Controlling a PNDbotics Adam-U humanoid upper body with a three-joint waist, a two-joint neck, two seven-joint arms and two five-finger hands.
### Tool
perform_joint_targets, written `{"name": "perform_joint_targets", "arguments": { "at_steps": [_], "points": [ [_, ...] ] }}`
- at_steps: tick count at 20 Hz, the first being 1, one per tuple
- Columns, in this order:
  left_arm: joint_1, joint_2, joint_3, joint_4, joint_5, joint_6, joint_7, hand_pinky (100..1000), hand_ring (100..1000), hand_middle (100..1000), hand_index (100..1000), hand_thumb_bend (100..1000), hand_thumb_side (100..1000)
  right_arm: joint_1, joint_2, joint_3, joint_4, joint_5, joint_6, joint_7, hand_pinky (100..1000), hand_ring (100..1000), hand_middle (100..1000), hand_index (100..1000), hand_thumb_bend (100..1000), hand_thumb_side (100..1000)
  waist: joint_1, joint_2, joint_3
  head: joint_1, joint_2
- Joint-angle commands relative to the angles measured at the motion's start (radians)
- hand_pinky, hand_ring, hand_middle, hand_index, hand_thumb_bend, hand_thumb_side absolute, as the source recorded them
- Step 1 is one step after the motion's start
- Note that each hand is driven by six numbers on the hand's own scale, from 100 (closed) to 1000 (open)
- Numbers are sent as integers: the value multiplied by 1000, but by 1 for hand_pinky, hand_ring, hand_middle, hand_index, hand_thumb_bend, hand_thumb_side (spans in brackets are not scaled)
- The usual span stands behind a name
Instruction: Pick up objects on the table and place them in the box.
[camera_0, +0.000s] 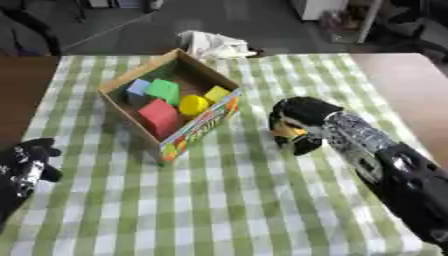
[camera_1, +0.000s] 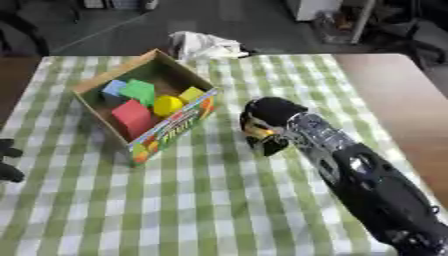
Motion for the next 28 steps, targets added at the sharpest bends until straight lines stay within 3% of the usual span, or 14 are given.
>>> {"name": "perform_joint_targets", "arguments": {
  "at_steps": [1,2,3,5,11,21,27,28],
  "points": [
    [-6,17,4,-17,1,-4,0,589,518,644,792,103,599,-59,-40,-18,-63,-45,22,-42,707,770,503,611,141,100,3,-14,4,-2,5],
    [-6,17,4,-17,1,-4,0,589,518,644,792,106,598,-84,-43,-15,-69,-57,25,-47,708,769,504,611,100,100,4,-14,5,-3,5],
    [-5,17,3,-17,2,-4,-1,589,518,643,792,104,599,-107,-45,-12,-72,-66,26,-49,708,769,503,610,143,100,5,-15,7,-5,5],
    [-4,16,1,-16,3,-4,-3,589,517,643,792,104,599,-155,-39,-4,-61,-86,27,-47,710,770,505,611,142,100,6,-18,12,-8,5],
    [-2,10,-9,-14,8,-7,-13,589,517,642,792,105,597,-287,30,27,82,-121,16,-57,712,780,499,606,106,100,19,-25,41,-27,5],
    [-15,5,-26,-14,16,-14,-33,589,515,641,791,106,594,-363,188,28,330,-191,-121,-187,715,806,485,591,100,100,32,-9,111,-82,5],
    [-20,3,-25,-15,19,-15,-31,588,514,641,791,105,595,-349,254,24,455,-192,-179,-261,727,861,671,771,100,100,37,3,126,-86,5],
    [-20,2,-25,-15,19,-15,-31,588,514,641,791,106,595,-344,260,23,470,-184,-183,-274,728,866,696,789,100,189,37,4,126,-86,5]
  ]
}}
